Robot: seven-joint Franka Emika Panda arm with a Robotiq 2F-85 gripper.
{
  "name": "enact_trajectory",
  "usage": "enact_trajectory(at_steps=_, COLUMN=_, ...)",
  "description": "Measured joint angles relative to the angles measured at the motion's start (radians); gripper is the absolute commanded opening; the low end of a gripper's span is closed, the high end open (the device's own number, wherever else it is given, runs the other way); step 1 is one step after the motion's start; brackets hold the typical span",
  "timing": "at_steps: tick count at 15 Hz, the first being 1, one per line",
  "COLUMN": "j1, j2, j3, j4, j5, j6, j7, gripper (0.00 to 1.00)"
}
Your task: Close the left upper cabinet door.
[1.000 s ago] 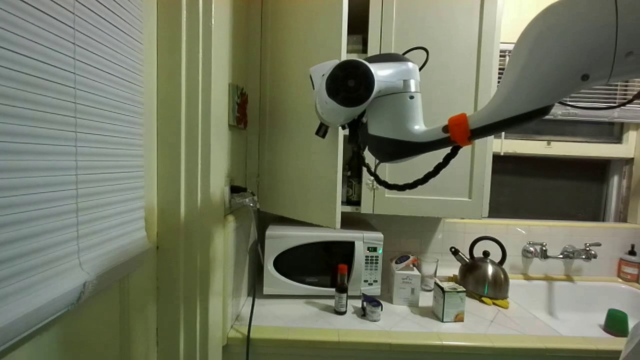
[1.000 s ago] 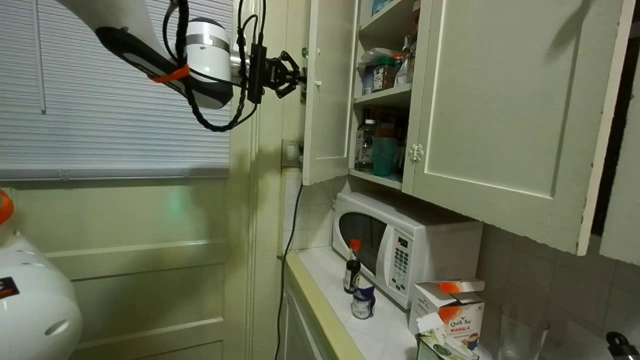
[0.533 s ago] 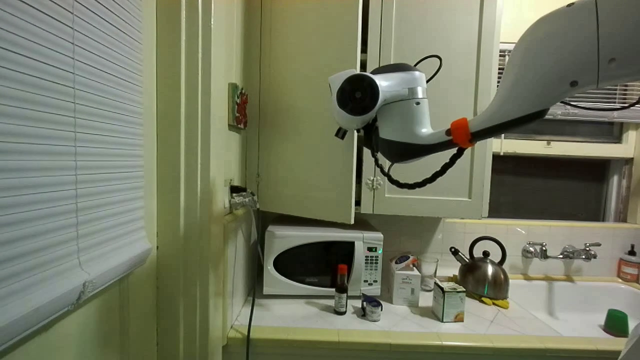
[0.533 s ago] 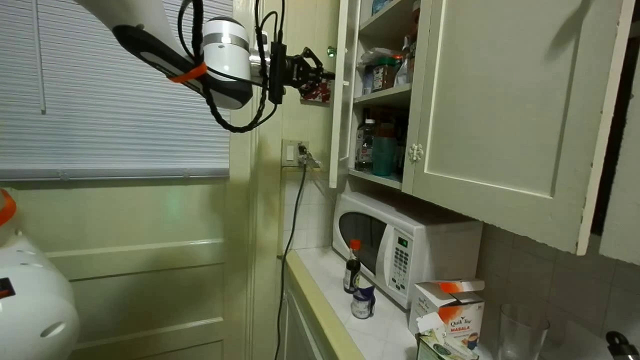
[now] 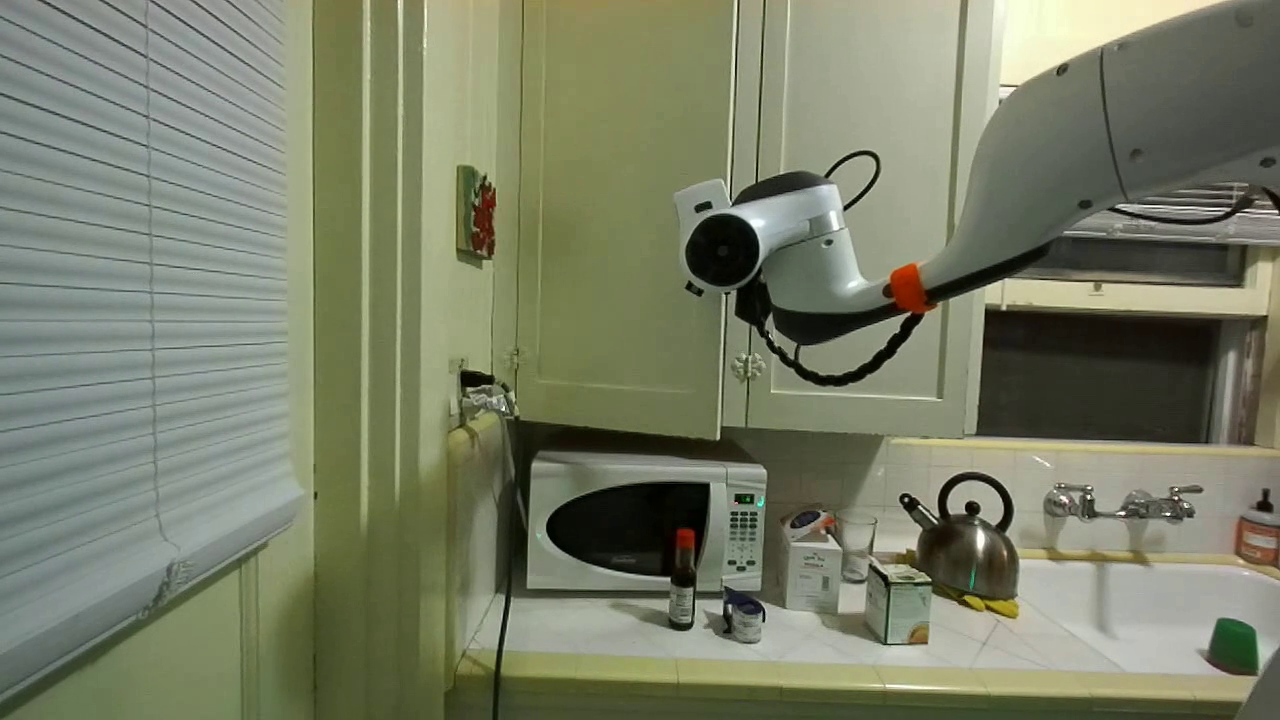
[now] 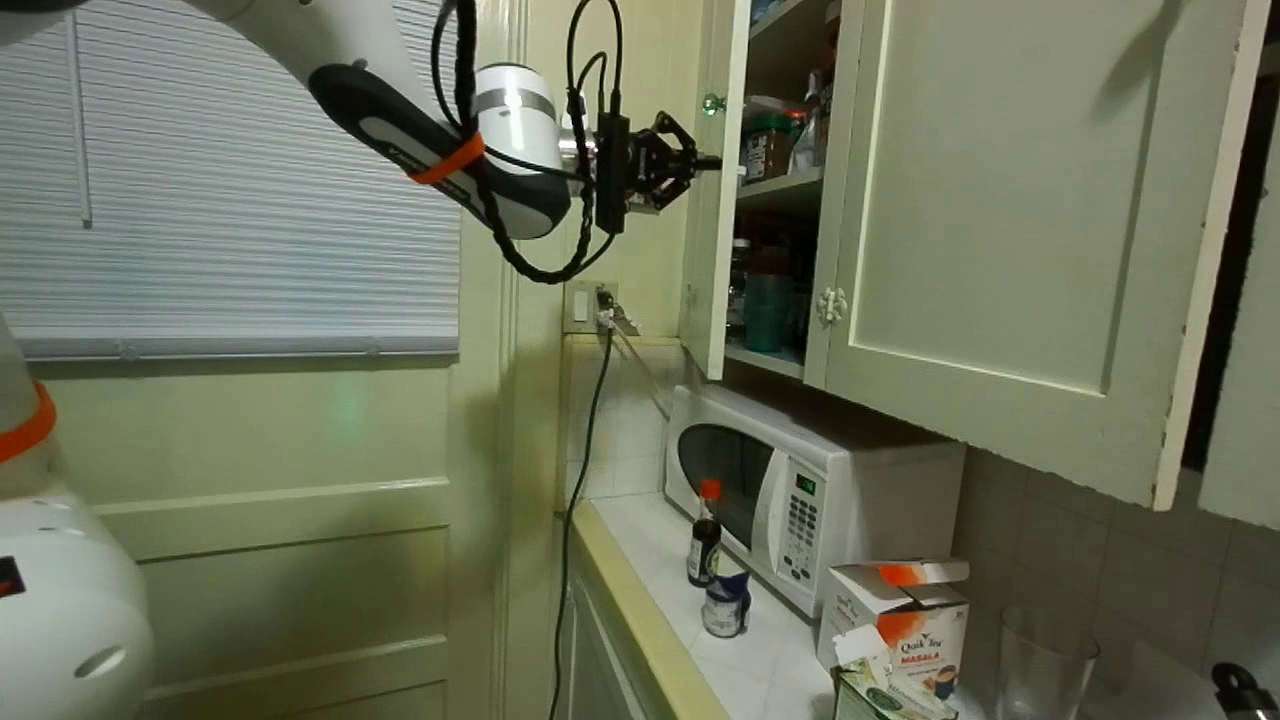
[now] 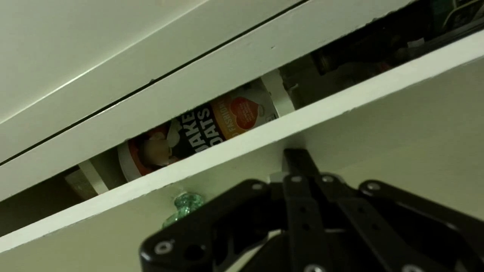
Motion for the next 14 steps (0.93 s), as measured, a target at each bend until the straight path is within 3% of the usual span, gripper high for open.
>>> enact_trajectory(at_steps=7, j1=-0.040, j2=0.126, j3=-0.086, j4=0.140, j5=-0.043, j6=0.149, j7=0.027, gripper=0.00)
enact_trajectory(at_steps=14, j1=-0.080, j2=0.259, j3=-0.096, j4=0.295, j5=-0.043, j6=0.201, j7=0.023, gripper=0.00)
